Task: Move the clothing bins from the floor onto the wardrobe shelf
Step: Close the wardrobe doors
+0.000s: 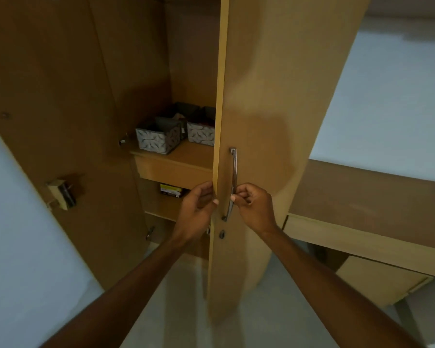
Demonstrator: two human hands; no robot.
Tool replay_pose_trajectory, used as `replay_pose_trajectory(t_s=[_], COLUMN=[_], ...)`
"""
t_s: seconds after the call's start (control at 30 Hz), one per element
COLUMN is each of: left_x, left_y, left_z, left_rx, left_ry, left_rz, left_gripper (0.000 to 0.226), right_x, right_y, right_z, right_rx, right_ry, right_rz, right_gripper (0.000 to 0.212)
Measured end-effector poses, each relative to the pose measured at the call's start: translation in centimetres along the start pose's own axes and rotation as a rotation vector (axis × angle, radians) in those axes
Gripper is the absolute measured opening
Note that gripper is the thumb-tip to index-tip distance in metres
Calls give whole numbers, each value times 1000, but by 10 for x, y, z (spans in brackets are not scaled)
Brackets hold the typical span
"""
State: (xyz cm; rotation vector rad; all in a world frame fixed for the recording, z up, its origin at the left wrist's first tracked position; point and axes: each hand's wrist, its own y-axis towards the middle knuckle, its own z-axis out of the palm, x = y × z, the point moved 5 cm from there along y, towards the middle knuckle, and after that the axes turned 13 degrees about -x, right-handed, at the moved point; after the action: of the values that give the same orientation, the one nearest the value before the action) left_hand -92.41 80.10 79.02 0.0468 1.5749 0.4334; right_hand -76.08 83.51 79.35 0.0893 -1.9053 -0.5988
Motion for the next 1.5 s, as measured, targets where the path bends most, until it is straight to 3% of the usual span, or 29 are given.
replay_pose_trajectory(t_s=[0.3, 0.4, 0.73, 1.13, 1.5], left_x=[28, 36, 67, 80, 83], left_y=[102, 134, 215, 302, 329], left_z=[-35, -38, -28, -1, 8], left_rx=[88, 71, 65, 56, 102], left_ry=[119, 71, -20, -24, -9], left_rz=[-22, -65, -101, -78, -51], left_gripper=[46, 56, 48, 26, 27], right_x=[-3, -6, -29, -55, -66], right_y=[60, 79, 145, 228, 252], right_z=[92, 113, 167, 204, 213], right_rx=[-72, -83, -73, -78, -88], right_ry=[-106, -121, -93, -97, -93], right_rz=[-37, -57, -59, -73, -64], right_gripper=[9, 10, 9, 10, 6])
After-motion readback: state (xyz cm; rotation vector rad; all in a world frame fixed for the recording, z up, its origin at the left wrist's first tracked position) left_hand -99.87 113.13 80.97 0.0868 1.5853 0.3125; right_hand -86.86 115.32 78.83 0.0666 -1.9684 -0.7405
